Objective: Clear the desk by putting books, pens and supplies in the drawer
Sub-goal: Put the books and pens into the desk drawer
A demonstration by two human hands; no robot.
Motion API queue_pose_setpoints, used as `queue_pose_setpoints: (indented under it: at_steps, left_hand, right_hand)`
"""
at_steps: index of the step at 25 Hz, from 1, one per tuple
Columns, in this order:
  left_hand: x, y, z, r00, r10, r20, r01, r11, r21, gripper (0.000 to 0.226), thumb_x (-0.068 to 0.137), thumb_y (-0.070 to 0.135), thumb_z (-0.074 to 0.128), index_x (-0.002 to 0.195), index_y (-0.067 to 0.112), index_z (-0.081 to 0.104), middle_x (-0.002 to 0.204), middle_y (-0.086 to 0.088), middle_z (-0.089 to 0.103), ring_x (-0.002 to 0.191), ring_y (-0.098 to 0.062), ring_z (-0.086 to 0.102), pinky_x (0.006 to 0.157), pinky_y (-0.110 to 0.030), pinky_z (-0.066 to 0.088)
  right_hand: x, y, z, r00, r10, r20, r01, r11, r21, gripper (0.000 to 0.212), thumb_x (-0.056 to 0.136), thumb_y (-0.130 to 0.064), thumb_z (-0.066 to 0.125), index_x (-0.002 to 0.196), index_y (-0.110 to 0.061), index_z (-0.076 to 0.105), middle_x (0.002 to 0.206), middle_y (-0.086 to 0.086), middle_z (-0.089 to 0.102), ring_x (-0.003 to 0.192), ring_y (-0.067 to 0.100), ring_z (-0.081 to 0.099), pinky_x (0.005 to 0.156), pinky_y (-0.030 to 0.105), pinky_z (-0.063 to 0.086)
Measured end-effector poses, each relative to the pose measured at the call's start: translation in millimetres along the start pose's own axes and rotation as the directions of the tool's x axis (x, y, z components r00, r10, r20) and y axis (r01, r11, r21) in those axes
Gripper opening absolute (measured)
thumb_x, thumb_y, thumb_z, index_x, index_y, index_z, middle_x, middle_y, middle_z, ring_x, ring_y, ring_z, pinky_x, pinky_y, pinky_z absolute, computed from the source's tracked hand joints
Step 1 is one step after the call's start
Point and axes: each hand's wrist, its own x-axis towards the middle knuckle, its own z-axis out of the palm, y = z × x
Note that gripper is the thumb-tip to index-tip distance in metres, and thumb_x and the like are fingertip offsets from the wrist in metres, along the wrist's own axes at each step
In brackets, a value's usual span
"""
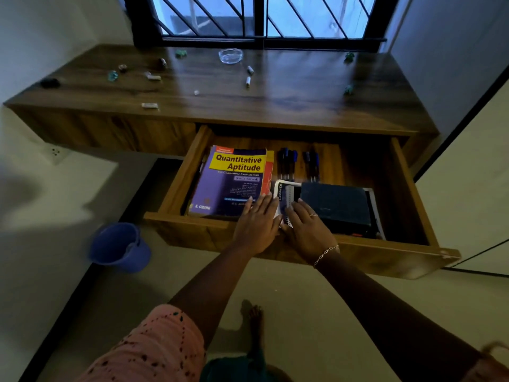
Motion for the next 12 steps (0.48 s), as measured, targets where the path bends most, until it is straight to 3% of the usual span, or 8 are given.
queue_pose_setpoints:
  at_steps: [2, 4, 8, 12]
  left_hand:
    - [0.2, -1.1, 3.4, 1.000, 0.007, -0.002, -0.007, 1.000, 0.001, 0.056, 0.101, 0.037, 0.024, 0.150, 0.017, 0.006, 0.159, -0.006, 0.009, 0.147, -0.021, 0.004, 0.118, -0.043, 0.003]
    - [5.3, -3.0, 4.9, 1.000, 0.017, -0.001, -0.017, 1.000, -0.005, 0.058, 0.099, 0.042, 0.020, 0.150, 0.018, 0.004, 0.159, -0.006, 0.008, 0.147, -0.021, 0.003, 0.119, -0.045, 0.007]
    - [25.0, -11.0, 2.0, 0.994, 0.103, -0.025, -0.103, 0.995, 0.012, 0.080, 0.080, 0.055, -0.004, 0.150, 0.018, 0.007, 0.159, -0.007, 0.005, 0.146, -0.023, -0.004, 0.117, -0.049, 0.000]
    - [53.2, -23.7, -3.7, 0.979, 0.203, -0.013, -0.203, 0.979, 0.030, 0.084, 0.081, 0.059, 0.006, 0.150, 0.012, 0.002, 0.158, -0.009, -0.004, 0.142, -0.023, -0.019, 0.112, -0.045, -0.017]
  right_hand:
    - [-1.8, 4.2, 4.1, 0.998, -0.067, 0.022, 0.068, 0.995, -0.073, 0.056, 0.090, -0.042, 0.031, 0.126, -0.005, 0.053, 0.131, 0.017, 0.055, 0.126, 0.033, 0.049, 0.099, 0.042, 0.042]
    - [1.6, 11.4, 8.2, 0.994, -0.106, 0.014, 0.107, 0.988, -0.108, 0.054, 0.086, -0.042, 0.041, 0.123, -0.005, 0.055, 0.127, 0.016, 0.059, 0.120, 0.031, 0.054, 0.094, 0.036, 0.043]
    - [23.5, 23.5, 5.3, 0.990, -0.139, -0.013, 0.138, 0.988, -0.073, 0.071, 0.072, -0.032, 0.076, 0.129, -0.002, 0.046, 0.132, 0.019, 0.054, 0.123, 0.034, 0.051, 0.095, 0.039, 0.043]
    - [51.7, 34.1, 2.1, 0.994, -0.111, -0.011, 0.111, 0.993, -0.041, 0.076, 0.081, -0.029, 0.067, 0.139, 0.002, 0.030, 0.143, 0.021, 0.040, 0.134, 0.034, 0.036, 0.104, 0.043, 0.029]
